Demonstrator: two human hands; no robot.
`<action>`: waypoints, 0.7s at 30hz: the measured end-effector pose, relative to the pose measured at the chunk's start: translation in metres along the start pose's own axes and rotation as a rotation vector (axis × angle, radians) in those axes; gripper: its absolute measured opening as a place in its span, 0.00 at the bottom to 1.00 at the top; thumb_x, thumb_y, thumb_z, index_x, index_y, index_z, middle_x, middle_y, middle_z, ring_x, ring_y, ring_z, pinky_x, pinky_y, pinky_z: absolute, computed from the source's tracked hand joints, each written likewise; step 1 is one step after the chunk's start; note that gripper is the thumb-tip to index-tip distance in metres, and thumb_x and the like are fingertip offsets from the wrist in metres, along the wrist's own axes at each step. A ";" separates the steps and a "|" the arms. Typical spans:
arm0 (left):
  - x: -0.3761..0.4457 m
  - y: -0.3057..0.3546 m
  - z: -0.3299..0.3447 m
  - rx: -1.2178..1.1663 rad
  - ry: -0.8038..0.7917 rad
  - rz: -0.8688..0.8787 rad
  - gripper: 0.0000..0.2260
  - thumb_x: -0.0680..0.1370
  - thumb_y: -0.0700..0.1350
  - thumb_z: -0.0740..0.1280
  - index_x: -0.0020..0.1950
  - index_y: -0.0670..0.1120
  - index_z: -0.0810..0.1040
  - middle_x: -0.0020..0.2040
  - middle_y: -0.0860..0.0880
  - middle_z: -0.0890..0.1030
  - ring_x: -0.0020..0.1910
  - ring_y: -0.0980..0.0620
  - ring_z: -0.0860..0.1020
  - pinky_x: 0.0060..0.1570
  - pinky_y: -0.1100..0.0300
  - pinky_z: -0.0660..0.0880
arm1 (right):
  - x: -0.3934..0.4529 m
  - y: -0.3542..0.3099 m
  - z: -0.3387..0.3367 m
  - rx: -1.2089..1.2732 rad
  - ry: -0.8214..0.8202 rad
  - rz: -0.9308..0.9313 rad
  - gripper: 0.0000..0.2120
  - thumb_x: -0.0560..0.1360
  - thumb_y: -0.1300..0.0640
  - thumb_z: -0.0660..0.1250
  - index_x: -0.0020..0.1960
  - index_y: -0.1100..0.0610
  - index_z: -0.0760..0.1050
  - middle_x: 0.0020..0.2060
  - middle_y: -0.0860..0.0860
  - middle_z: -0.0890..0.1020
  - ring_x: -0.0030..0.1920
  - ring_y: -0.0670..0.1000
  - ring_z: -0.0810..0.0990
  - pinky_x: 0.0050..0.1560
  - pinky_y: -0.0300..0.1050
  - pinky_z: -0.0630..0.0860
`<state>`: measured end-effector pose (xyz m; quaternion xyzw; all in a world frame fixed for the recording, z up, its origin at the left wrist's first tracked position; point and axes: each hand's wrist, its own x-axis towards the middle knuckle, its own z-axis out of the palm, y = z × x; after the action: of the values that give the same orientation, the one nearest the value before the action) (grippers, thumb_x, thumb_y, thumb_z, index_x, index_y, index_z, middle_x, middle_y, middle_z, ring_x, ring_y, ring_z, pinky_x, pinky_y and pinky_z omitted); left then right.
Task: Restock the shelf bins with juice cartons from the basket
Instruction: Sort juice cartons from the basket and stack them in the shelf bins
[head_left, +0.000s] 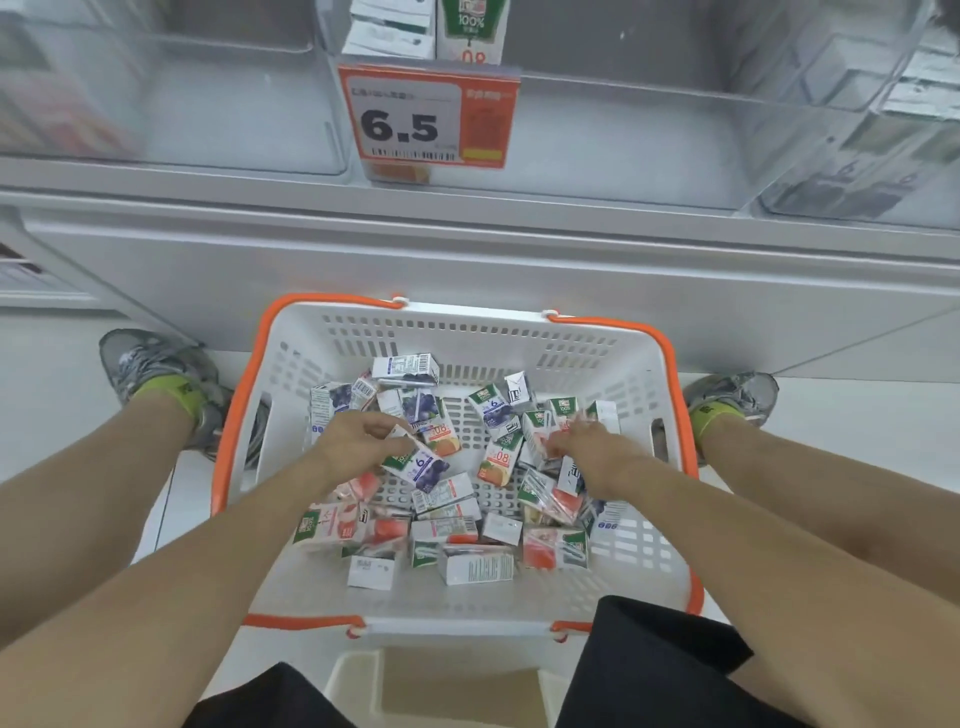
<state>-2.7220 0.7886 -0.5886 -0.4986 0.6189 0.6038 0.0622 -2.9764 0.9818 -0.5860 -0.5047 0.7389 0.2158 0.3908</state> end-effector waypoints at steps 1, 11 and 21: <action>-0.007 0.008 -0.006 -0.056 -0.034 -0.019 0.09 0.72 0.38 0.76 0.50 0.47 0.83 0.43 0.50 0.84 0.40 0.53 0.82 0.34 0.67 0.77 | 0.000 -0.004 0.000 -0.031 0.013 0.005 0.34 0.68 0.76 0.66 0.67 0.48 0.68 0.70 0.55 0.68 0.66 0.58 0.71 0.57 0.54 0.77; -0.069 0.107 -0.070 -0.071 -0.206 0.107 0.13 0.81 0.45 0.64 0.58 0.37 0.81 0.52 0.39 0.85 0.51 0.42 0.82 0.56 0.47 0.79 | -0.029 -0.030 -0.085 0.223 0.146 -0.171 0.20 0.71 0.51 0.77 0.56 0.50 0.70 0.56 0.51 0.80 0.51 0.54 0.79 0.52 0.50 0.76; -0.124 0.191 -0.106 -0.243 -0.121 0.266 0.18 0.78 0.48 0.65 0.55 0.32 0.79 0.49 0.32 0.83 0.41 0.43 0.82 0.40 0.52 0.83 | -0.132 -0.047 -0.217 0.939 0.486 -0.496 0.16 0.77 0.56 0.70 0.54 0.57 0.62 0.42 0.61 0.83 0.42 0.62 0.86 0.44 0.65 0.82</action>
<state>-2.7374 0.7271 -0.3451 -0.3788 0.5969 0.7060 -0.0417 -2.9870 0.8844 -0.3471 -0.4704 0.6836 -0.3547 0.4309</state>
